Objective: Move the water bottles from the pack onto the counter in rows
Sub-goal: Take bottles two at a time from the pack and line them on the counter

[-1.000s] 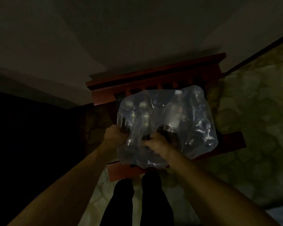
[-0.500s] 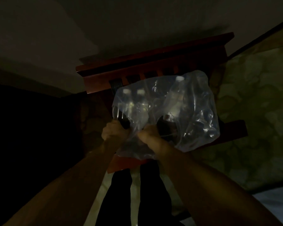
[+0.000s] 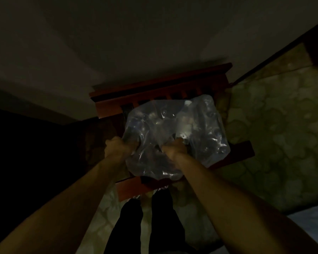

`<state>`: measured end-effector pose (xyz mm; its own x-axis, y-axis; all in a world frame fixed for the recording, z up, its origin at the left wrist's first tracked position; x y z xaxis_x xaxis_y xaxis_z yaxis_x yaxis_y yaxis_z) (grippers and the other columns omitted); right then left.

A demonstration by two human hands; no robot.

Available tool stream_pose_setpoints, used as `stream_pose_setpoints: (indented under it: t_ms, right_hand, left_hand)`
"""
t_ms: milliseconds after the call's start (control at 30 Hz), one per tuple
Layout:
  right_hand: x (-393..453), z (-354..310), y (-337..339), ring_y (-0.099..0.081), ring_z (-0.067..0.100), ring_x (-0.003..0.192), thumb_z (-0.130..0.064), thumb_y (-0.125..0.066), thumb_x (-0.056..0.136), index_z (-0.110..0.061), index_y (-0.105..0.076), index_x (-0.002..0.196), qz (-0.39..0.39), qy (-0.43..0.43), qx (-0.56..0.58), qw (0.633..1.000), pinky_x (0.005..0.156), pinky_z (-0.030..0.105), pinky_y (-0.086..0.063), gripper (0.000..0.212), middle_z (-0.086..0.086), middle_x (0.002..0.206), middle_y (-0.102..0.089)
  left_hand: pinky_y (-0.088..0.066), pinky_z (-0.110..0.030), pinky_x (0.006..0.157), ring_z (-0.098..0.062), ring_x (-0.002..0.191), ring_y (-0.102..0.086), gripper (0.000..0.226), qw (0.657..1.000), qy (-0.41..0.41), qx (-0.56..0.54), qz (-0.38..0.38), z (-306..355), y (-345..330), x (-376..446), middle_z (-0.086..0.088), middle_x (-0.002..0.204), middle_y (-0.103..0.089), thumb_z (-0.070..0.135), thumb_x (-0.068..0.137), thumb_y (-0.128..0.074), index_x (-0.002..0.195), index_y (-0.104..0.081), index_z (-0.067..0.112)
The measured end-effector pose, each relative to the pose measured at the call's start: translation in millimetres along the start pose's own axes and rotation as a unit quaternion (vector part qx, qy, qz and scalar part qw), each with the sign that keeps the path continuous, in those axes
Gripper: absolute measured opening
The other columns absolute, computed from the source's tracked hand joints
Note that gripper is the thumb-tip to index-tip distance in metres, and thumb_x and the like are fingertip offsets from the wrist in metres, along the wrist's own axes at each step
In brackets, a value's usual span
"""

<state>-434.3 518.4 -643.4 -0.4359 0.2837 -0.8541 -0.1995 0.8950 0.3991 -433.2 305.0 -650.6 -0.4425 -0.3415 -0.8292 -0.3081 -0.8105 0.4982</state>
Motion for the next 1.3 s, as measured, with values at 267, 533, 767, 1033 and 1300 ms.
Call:
stream_pose_setpoints:
  t_ms: [267,533,767,1033,1300]
  right_hand:
    - [-39.9,-23.5,24.1,-0.069,0.033,0.095,-0.047,-0.070,0.054,-0.008,-0.062,0.114,0.040,-0.007,0.054,0.998,0.082,0.048,-0.059,0.072,0.013,0.110,-0.070]
    - [-121.8,-57.1,52.7,-0.068,0.028,0.086,-0.060,-0.067,0.068,-0.011,-0.058,0.106,0.061,0.073,-0.153,0.984,0.080,0.043,-0.060,0.062,0.008,0.098,-0.067]
    - [-187.1,-99.9,82.8,-0.063,0.023,0.078,-0.049,-0.063,0.086,-0.011,-0.060,0.119,0.035,0.079,-0.276,0.957,0.064,0.032,-0.056,0.050,0.009,0.103,-0.067]
    - [-245.5,-160.5,110.7,-0.065,0.022,0.082,-0.055,-0.062,0.075,-0.018,-0.063,0.091,0.075,0.130,-0.269,0.951,0.067,0.030,-0.057,0.040,0.005,0.093,-0.063]
    - [-301.9,-184.6,133.0,-0.053,0.013,0.063,-0.043,-0.058,0.088,-0.015,-0.059,0.088,0.003,0.138,0.113,0.984,0.054,0.025,-0.051,0.028,0.004,0.078,-0.059]
  left_hand:
    - [-0.056,-0.038,0.077,-0.029,0.100,-0.068,0.085,0.992,-0.027,-0.105,-0.061,26.6,40.0,-25.3,-0.009,0.111,-0.069,0.058,0.047,-0.079,0.116,-0.065,0.010]
    - [-0.040,-0.022,0.054,-0.015,0.076,-0.059,0.063,0.993,-0.117,0.028,-0.016,51.3,93.8,-92.7,-0.003,0.101,-0.065,0.061,0.072,-0.070,0.109,-0.069,0.010]
    - [-0.047,-0.029,0.073,-0.023,0.096,-0.061,0.066,0.964,-0.195,0.177,0.032,87.2,153.4,-157.5,0.000,0.105,-0.061,0.074,0.070,-0.056,0.104,-0.066,0.018]
    - [-0.052,-0.031,0.074,-0.021,0.083,-0.061,0.061,0.966,-0.249,0.061,0.041,110.5,218.8,-207.1,-0.004,0.099,-0.064,0.066,0.070,-0.065,0.097,-0.066,0.012]
    - [-0.055,-0.034,0.063,-0.029,0.070,-0.067,0.046,0.911,-0.263,-0.302,-0.102,108.9,234.4,-229.0,-0.019,0.088,-0.071,0.038,0.078,-0.075,0.098,-0.069,-0.003]
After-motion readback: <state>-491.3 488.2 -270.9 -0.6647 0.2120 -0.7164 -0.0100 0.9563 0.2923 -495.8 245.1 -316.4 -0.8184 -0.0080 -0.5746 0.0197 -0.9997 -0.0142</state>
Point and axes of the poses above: each hand's wrist, its own x-axis towards the middle knuckle, its own y-axis out of the back of the hand, z = x × y, the point moved 6 cm from there along x, towards the middle knuckle
